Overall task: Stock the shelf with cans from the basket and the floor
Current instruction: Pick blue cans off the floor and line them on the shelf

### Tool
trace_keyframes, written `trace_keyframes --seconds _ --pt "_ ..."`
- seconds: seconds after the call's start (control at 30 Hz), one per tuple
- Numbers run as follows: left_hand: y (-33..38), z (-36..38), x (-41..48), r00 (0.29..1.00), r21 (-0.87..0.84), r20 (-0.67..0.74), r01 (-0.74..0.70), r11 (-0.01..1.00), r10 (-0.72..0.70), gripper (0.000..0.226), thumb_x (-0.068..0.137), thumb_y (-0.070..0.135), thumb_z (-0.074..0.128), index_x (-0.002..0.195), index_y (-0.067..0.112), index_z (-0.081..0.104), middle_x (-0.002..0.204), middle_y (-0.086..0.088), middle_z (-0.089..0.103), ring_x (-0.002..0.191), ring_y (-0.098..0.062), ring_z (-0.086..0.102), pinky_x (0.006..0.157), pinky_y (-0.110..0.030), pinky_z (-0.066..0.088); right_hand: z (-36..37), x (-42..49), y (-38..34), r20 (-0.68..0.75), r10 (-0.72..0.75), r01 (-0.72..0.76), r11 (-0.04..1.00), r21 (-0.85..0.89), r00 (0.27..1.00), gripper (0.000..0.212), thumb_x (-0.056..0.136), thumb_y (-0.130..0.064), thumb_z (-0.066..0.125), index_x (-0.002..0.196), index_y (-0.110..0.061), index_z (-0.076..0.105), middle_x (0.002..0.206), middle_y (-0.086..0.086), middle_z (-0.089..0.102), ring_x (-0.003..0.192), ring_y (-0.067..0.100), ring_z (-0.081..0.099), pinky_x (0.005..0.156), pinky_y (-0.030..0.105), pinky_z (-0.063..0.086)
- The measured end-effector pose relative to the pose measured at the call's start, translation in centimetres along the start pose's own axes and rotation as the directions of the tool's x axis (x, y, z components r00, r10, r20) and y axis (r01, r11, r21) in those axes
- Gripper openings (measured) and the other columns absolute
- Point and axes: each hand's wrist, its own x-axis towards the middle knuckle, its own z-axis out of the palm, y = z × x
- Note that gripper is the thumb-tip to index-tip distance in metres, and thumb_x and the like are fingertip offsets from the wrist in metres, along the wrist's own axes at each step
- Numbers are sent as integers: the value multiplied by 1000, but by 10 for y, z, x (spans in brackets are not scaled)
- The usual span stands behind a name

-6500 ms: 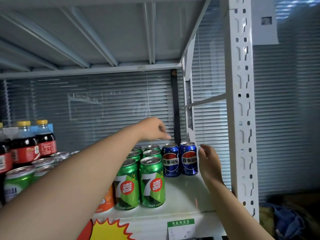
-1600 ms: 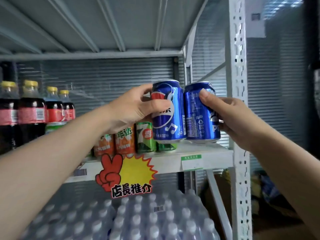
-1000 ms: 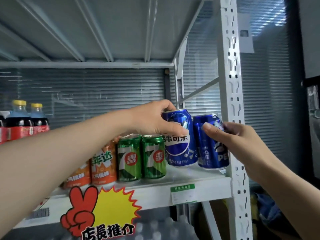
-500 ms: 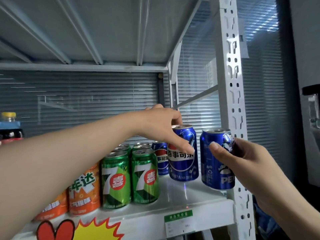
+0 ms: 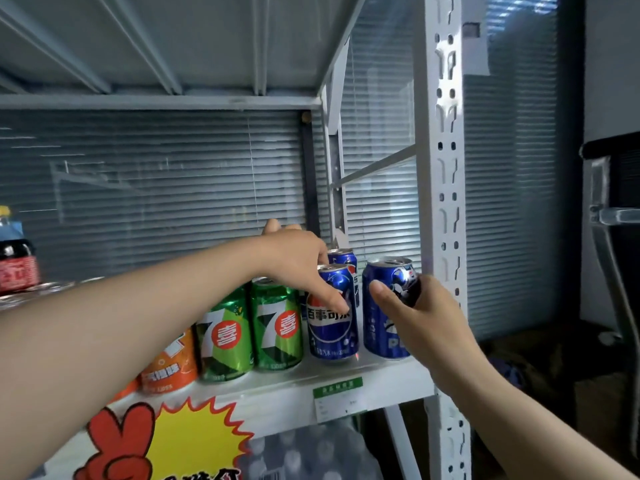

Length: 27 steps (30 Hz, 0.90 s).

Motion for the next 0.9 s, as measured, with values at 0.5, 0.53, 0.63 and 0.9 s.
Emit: trace_keyframes --seconds 0.5,0.53,0.63,0.9 --pt "0 7 2 997 227 -36 -56 972 65 87 48 97 47 89 22 63 80 7 54 96 -19 34 87 -41 19 22 10 14 6 160 -158 967 199 987 41 78 -44 77 108 -20 63 94 -5 72 86 12 69 72 32 56" --pt "-1 5 2 998 232 -13 -64 971 69 86 49 97 46 89 23 64 80 8 56 97 -18 34 85 -40 19 19 6 14 30 180 -182 959 216 983 37 82 -40 75 108 -18 60 95 -5 70 85 9 66 69 25 53" --pt "-8 -6 6 995 126 81 -76 989 66 83 55 91 52 113 31 59 99 14 63 108 -15 39 93 -42 20 10 -3 27 78 143 -154 976 152 987 15 91 -33 66 103 -29 56 105 -5 69 91 4 63 75 24 50" --pt "-11 -20 20 984 -13 116 -135 991 136 63 66 65 74 118 31 65 100 16 68 88 -5 60 82 -27 49 9 -1 35 100 58 -61 997 36 993 24 92 -22 67 113 -30 58 100 -15 69 94 1 64 74 22 49"
